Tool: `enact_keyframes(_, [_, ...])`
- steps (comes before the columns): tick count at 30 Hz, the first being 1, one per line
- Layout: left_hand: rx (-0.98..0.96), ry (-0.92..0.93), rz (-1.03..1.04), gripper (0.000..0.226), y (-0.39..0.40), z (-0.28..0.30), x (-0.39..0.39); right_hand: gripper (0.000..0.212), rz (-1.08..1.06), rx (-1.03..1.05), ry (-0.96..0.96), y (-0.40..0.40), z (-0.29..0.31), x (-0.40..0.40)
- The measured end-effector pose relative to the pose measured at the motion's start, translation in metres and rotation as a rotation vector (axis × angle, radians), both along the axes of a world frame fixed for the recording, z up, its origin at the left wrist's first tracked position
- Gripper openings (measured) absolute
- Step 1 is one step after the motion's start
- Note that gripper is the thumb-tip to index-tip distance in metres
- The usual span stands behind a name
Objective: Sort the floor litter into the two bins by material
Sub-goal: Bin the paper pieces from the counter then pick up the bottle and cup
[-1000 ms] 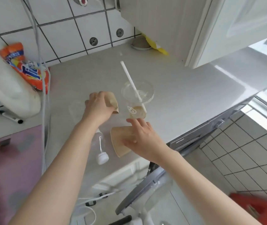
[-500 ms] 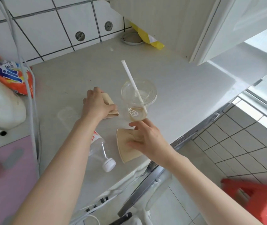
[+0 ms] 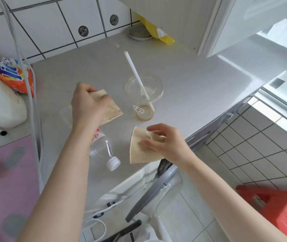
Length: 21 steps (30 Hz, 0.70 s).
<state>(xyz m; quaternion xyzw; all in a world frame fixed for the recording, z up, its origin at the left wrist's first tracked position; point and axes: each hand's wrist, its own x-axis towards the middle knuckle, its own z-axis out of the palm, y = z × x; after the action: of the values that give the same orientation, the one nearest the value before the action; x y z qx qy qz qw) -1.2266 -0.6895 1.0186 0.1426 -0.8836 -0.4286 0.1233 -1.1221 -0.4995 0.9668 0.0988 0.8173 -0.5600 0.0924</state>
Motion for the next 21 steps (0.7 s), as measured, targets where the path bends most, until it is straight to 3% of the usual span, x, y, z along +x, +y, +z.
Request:
enact_keyframes(4, [0.143, 0.15, 0.039, 0.035, 0.006, 0.014, 0.051, 0.036, -0.043, -0.066, -0.016, 0.022, 0.002, 0.029])
enact_keyframes(7, [0.191, 0.207, -0.042, 0.038, 0.027, 0.013, 0.098, 0.032, -0.089, -0.058, 0.004, 0.046, 0.0, 0.062])
enact_keyframes(11, [0.226, 0.096, -0.166, 0.042, 0.068, 0.002, 0.149, 0.02, -0.169, -0.024, -0.008, 0.082, -0.006, 0.114])
enact_keyframes(21, [0.251, -0.109, -0.509, 0.037, 0.217, -0.043, 0.292, 0.022, -0.441, -0.07, -0.069, 0.195, -0.029, 0.298])
